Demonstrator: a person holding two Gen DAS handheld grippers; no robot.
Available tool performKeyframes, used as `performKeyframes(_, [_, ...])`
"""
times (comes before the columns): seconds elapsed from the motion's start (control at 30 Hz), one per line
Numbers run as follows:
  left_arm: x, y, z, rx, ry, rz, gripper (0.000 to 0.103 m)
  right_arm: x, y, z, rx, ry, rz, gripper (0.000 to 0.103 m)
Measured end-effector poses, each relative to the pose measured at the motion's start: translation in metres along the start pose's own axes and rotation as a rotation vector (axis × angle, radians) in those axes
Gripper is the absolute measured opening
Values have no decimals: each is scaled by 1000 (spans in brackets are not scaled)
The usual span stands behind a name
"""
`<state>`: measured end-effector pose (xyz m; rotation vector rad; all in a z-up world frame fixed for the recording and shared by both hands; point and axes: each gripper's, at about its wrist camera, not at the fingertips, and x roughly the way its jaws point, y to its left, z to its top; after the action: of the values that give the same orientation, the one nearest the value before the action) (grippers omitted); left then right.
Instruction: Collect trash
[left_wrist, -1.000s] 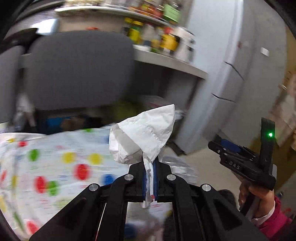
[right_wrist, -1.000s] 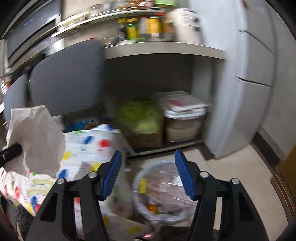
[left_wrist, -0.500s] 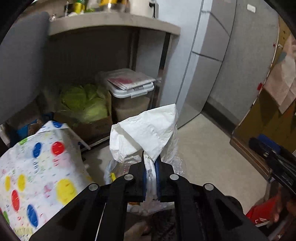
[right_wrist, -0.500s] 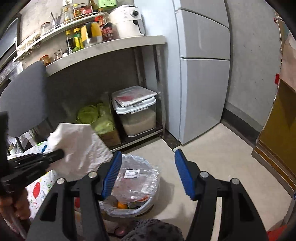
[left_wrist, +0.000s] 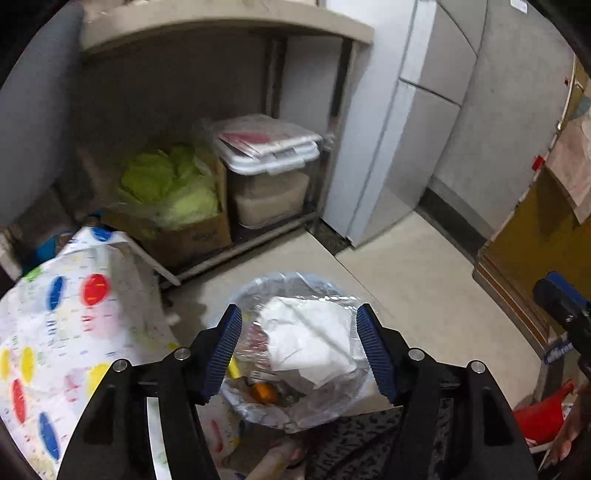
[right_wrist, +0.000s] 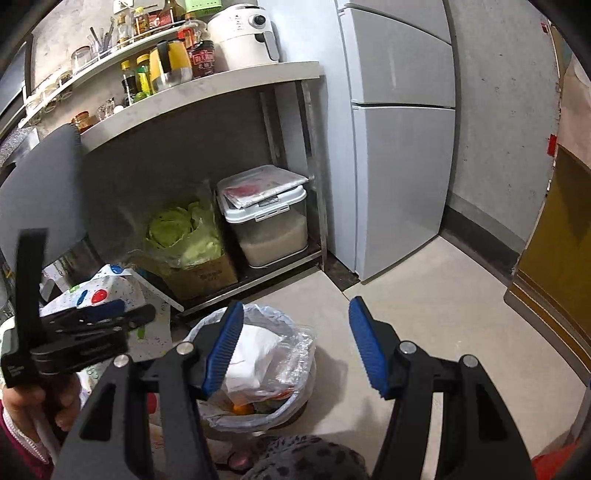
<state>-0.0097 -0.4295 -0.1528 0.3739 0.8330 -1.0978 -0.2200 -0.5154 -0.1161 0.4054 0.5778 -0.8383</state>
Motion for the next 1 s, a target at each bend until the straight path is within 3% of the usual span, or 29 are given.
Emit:
performKeyframes(0.3, [-87, 41, -32, -81, -104, 157, 70, -29, 37, -8, -52, -15, 63, 59])
performKeyframes(0.53, [-154, 55, -71, -124, -92, 255, 86, -77, 73, -27, -111, 6, 100, 81])
performKeyframes(0.63, [-182, 58, -86, -158, -95, 288, 88, -99, 83, -33, -127, 13, 114, 95])
performKeyframes(1.0, [-227, 68, -125, -221, -24, 390, 89, -143, 111, -45, -236, 27, 154, 97])
